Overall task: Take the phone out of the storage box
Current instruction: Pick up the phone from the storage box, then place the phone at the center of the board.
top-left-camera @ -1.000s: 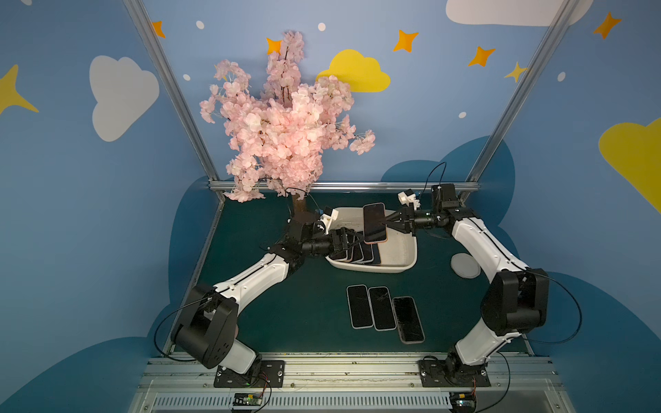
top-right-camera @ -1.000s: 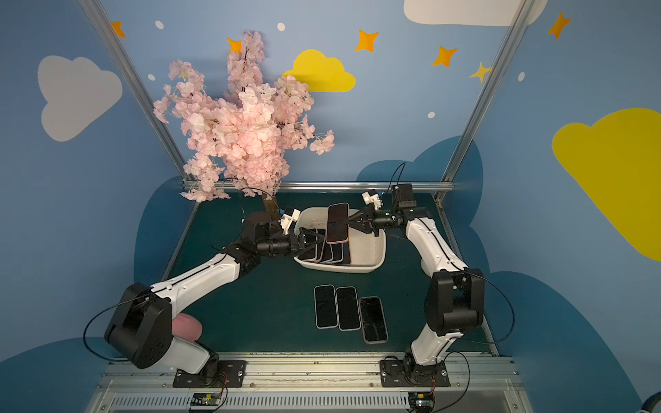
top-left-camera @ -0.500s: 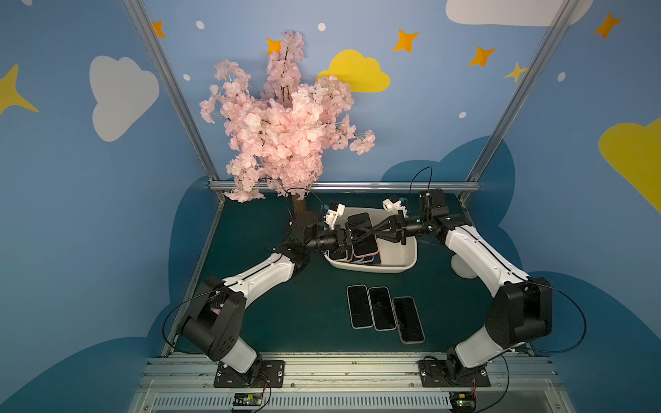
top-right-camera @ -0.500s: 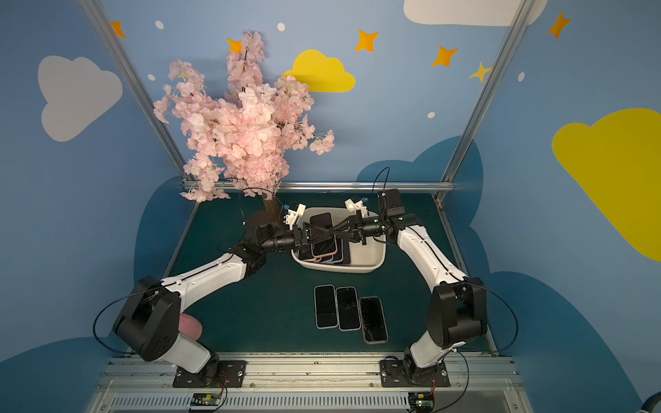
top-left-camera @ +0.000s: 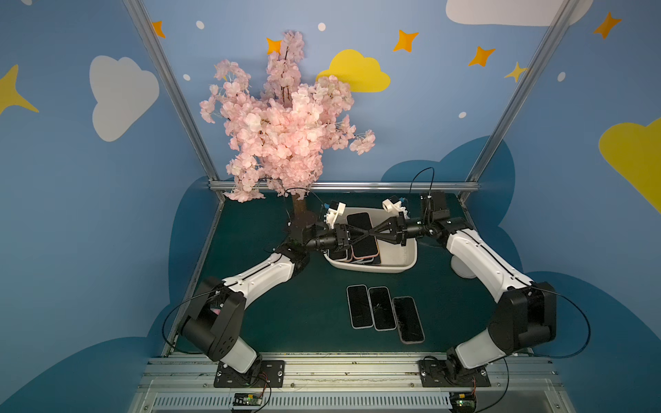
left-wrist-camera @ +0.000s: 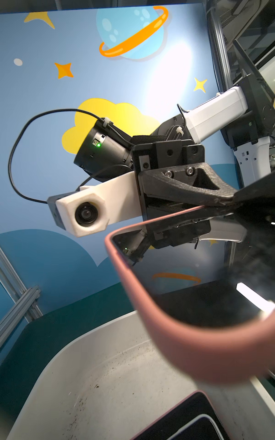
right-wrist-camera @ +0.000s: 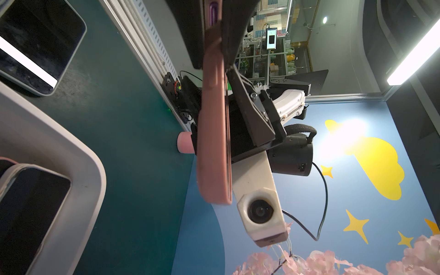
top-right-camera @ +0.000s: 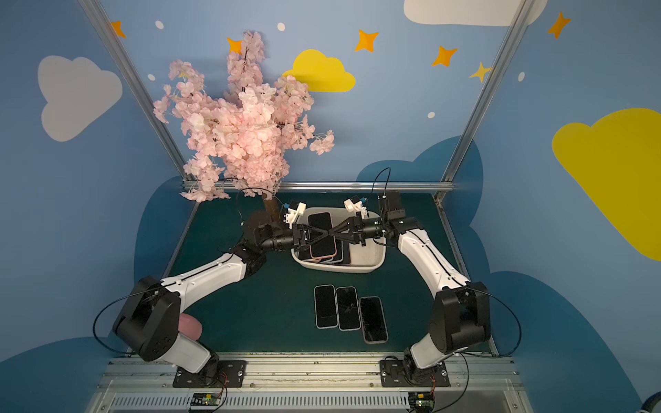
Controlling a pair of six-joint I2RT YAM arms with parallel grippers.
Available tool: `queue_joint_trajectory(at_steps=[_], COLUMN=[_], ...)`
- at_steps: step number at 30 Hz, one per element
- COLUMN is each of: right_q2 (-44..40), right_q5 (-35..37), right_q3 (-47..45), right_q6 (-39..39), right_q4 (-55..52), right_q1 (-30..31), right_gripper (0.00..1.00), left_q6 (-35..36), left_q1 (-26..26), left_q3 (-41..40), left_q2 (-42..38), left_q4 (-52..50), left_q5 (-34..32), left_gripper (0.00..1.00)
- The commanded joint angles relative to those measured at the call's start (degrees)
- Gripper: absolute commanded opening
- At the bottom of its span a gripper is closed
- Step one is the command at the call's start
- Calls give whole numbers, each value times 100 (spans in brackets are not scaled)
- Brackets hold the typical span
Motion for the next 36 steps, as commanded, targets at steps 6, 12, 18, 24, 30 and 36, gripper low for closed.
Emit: queue_joint_trajectory(at_steps=[6, 12, 18, 24, 30, 36], right_q2=[-167, -232, -498, -705, -749, -706], right_q5=[-44, 62, 278, 528, 635, 658], right_q3=[-14, -23, -69, 76, 30, 90], right_q6=[104, 89, -197, -693, -776, -809], right_q4=[185, 140, -275, -888, -926, -924], right_q1=[70, 19, -424, -759, -835, -836], right_gripper=[12, 49, 63, 66, 66, 67], left_q6=[42, 103, 932, 2250, 2413, 1872], left_q1=[13, 57, 112, 93, 5, -134], left_q3=[-22, -38, -44, -412, -1472, -2599], left_q2=[-164, -208, -567, -1389, -2316, -2572], left_q4=[-134, -409, -1728, -3752, -4588, -3722], left_q5=[186, 298, 516, 437, -202, -996], left_gripper=[2, 2, 2, 2, 4, 5])
